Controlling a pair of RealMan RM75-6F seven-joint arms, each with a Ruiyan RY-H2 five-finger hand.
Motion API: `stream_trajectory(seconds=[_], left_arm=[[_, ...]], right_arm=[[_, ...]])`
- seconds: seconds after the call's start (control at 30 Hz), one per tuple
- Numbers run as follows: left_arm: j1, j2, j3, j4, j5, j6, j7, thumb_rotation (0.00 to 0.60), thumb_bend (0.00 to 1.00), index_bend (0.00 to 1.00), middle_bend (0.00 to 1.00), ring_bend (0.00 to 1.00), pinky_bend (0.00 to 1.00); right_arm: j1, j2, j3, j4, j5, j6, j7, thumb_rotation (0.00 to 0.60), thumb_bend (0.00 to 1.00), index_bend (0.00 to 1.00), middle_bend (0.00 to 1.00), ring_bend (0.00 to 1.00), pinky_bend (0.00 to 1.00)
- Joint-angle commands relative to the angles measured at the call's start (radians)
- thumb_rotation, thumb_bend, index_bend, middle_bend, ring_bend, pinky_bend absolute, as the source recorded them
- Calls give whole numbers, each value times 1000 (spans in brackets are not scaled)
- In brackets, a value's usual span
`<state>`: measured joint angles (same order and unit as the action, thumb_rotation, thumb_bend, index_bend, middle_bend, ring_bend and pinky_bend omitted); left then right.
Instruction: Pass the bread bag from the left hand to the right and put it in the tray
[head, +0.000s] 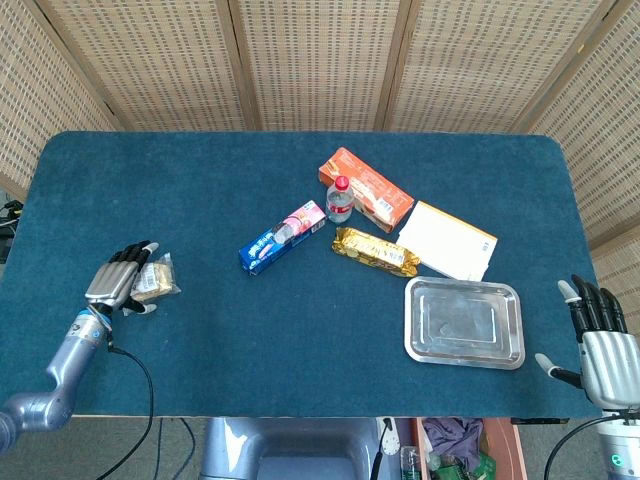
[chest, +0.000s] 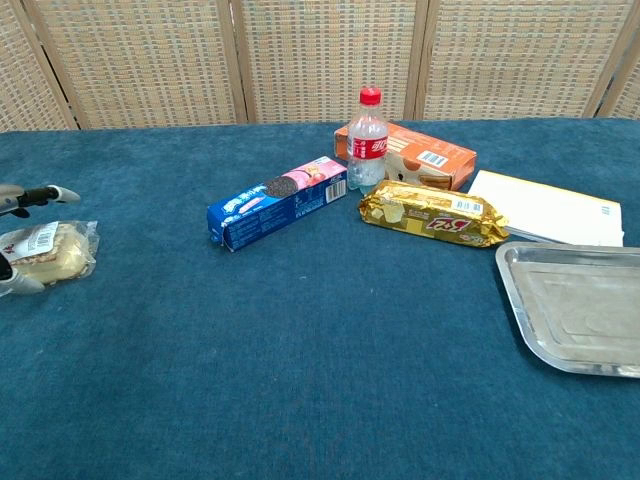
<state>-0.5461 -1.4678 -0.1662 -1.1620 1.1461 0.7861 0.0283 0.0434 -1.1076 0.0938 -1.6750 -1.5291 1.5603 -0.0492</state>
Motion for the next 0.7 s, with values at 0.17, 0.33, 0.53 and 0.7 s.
stream_trajectory(seconds=[0.17, 0.33, 0.53, 0.7], left_arm=[[-15, -27, -36, 23, -17, 52, -19, 600, 0, 664, 653, 416, 491], [4, 79, -38, -191, 108, 175, -58, 600, 0, 666, 660, 421, 495], [-33, 138, -5, -399, 267, 213, -9, 600, 0, 666, 659, 421, 488], [-96, 91, 3, -457, 322, 180, 67, 600, 0, 666, 658, 421, 486]], right_arm=[[1, 8, 6, 6, 14, -5, 27, 600, 0, 0, 0, 0, 0], [0, 9, 2, 1, 5, -2, 26, 600, 0, 0, 0, 0, 0], [3, 9, -1, -3, 4, -7, 16, 600, 0, 0, 0, 0, 0], [4, 9, -1, -3, 7, -11, 11, 600, 0, 0, 0, 0, 0]])
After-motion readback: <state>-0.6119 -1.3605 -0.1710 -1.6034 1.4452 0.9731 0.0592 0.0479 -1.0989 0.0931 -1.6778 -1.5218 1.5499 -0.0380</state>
